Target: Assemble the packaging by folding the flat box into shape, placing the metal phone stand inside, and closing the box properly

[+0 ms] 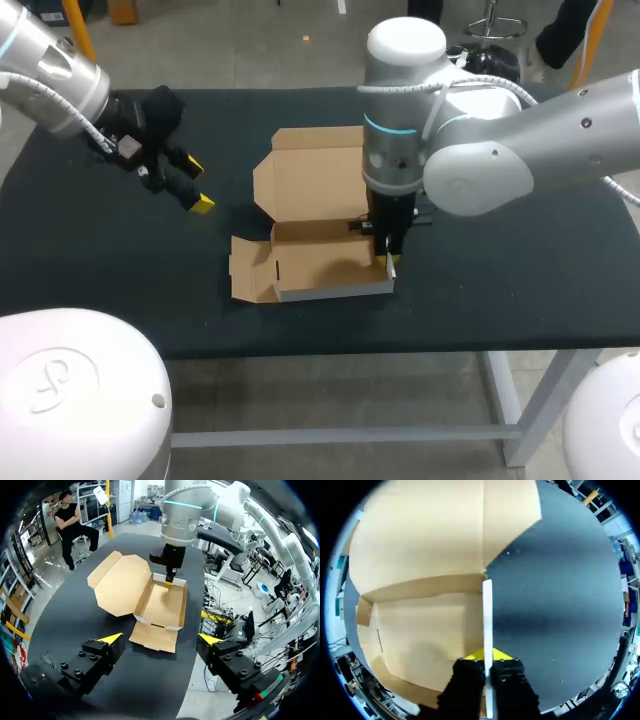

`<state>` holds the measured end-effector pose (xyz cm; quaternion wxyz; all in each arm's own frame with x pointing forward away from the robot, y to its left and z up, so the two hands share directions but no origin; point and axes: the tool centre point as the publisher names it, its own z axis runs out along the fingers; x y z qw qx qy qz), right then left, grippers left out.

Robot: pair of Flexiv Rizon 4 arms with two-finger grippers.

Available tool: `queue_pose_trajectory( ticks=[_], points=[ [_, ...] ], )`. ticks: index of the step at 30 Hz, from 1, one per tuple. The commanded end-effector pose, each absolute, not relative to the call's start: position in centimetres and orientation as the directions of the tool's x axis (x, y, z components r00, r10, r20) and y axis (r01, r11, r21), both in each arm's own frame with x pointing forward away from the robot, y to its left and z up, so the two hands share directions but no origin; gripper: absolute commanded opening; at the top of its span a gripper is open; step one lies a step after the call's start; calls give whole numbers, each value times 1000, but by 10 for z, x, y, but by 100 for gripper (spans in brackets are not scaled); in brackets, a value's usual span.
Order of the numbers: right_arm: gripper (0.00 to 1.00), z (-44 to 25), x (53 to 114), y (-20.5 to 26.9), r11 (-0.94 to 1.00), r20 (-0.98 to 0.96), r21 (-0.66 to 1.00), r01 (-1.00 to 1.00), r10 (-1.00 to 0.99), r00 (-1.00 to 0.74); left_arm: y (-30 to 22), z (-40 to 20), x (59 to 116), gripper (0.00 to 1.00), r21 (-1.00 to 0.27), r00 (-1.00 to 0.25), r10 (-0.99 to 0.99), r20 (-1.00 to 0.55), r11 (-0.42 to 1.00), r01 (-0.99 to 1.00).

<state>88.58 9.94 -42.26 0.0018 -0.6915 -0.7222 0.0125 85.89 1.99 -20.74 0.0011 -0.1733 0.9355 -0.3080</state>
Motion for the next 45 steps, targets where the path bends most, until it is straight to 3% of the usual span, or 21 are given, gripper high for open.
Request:
queue_pose_trajectory(
  ticks=[1, 5, 11, 28, 40, 45],
  points=[
    [0, -422, 887, 100, 44, -17, -27, 999, 999, -45, 15, -217, 867, 100, -327, -469, -751, 465, 347, -879],
    [0, -422, 887, 100, 44, -17, -27, 999, 999, -45, 15, -227, 868, 100, -167, -158, -795, 585, 72, -983],
    [0, -422, 887, 100, 44, -17, -27, 999, 999, -45, 13, -239, 864, 100, -35, 107, -821, 561, -153, -988],
    [0, -422, 887, 100, 44, -17, -27, 999, 999, -45, 23, -249, 864, 100, -46, 120, -808, 577, -179, -983],
    [0, -422, 887, 100, 44, -17, -27, 999, 999, -45, 31, -291, 873, 100, -82, -24, -787, 616, -33, -996],
    [0, -422, 887, 100, 44, -17, -27, 999, 999, -45, 26, -308, 877, 88, -92, -56, -766, 641, -4, -996]
  ],
)
